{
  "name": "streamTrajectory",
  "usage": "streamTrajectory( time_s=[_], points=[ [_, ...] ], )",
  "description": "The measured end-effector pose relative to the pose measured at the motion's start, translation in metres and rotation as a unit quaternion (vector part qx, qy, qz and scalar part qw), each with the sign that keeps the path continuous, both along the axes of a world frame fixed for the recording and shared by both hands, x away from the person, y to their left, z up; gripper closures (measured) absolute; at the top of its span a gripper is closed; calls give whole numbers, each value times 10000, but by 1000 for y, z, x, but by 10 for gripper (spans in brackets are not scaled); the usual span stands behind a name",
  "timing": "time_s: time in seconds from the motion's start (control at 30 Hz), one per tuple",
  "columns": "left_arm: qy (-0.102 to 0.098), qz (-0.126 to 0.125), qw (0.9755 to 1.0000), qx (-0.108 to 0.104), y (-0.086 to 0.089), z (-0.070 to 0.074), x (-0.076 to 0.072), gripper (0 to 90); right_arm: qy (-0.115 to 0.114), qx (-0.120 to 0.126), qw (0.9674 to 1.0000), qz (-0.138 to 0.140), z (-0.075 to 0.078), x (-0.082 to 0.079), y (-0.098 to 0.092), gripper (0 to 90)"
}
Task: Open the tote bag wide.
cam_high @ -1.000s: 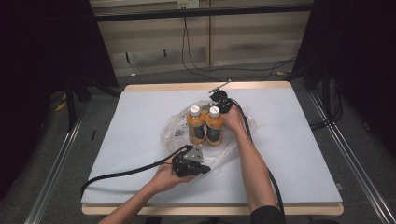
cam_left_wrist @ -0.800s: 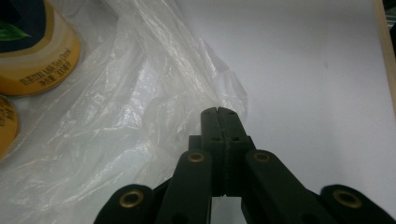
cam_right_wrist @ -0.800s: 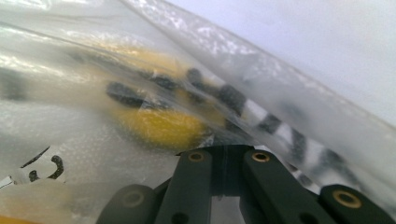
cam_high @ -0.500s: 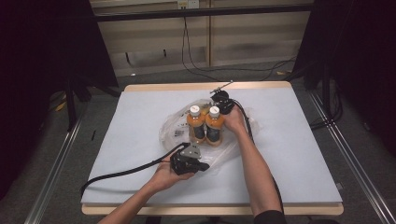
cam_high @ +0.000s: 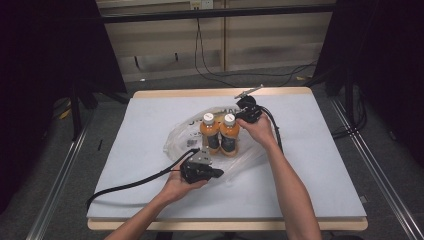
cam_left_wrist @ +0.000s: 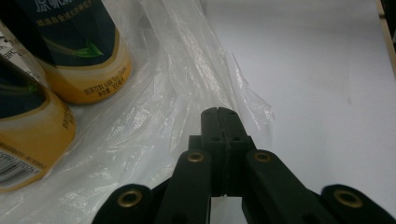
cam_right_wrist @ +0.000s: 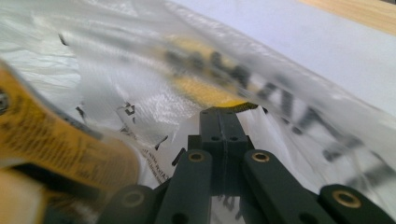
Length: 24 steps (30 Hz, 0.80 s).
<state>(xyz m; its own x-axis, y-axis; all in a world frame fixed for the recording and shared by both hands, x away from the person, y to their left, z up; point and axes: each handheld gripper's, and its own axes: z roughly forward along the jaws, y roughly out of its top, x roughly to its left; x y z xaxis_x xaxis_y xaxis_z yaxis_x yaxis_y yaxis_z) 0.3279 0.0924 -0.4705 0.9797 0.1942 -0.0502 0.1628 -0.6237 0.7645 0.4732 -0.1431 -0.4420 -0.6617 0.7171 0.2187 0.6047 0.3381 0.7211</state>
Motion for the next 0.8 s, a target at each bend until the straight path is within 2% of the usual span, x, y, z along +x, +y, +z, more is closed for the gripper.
streamTrajectory(
  time_s=[0.1,0.13,0.2,0.27,0.33,0.43,0.5,0.53,0.57,0.6,0.63,0.67,0.7,0.77,0.8],
  points=[
    [17,70,9999,-88,2,1,0,900,-73,75,9999,-3,8,-6,-8,900],
    [-46,123,9998,-122,2,2,0,900,-98,117,9999,11,11,-8,-10,900],
    [-7,158,9997,-174,3,3,1,892,-223,135,9996,-51,17,-13,-15,900],
    [-11,168,9994,-290,5,6,1,887,-322,282,9991,-59,23,-19,-21,900],
    [-58,206,9993,-313,7,9,2,888,-456,379,9982,-23,28,-26,-26,900],
    [-47,305,9986,-433,10,13,3,875,-620,231,9978,-18,33,-38,-31,900],
    [-97,406,9982,-440,13,16,4,857,-760,86,9971,-6,34,-46,-32,900],
    [-93,403,9977,-537,14,17,5,848,-812,92,9966,26,34,-50,-34,900],
    [-130,406,9978,-505,14,18,4,831,-865,89,9962,-2,35,-55,-36,900],
    [-168,477,9971,-570,17,21,3,811,-882,65,9961,-22,36,-58,-37,900],
    [-168,477,9971,-570,17,21,3,755,-976,24,9952,-35,37,-65,-41,900],
    [-282,533,9966,-553,21,25,1,721,-985,91,9951,-38,38,-69,-45,900],
    [-282,533,9966,-553,21,25,1,682,-985,91,9951,-38,38,-69,-45,900],
    [-399,645,9948,-672,28,29,-1,647,-1100,94,9939,0,41,-78,-51,807],
    [-514,657,9946,-618,34,31,-3,607,-1184,178,9928,-46,43,-87,-57,777]
  ],
)
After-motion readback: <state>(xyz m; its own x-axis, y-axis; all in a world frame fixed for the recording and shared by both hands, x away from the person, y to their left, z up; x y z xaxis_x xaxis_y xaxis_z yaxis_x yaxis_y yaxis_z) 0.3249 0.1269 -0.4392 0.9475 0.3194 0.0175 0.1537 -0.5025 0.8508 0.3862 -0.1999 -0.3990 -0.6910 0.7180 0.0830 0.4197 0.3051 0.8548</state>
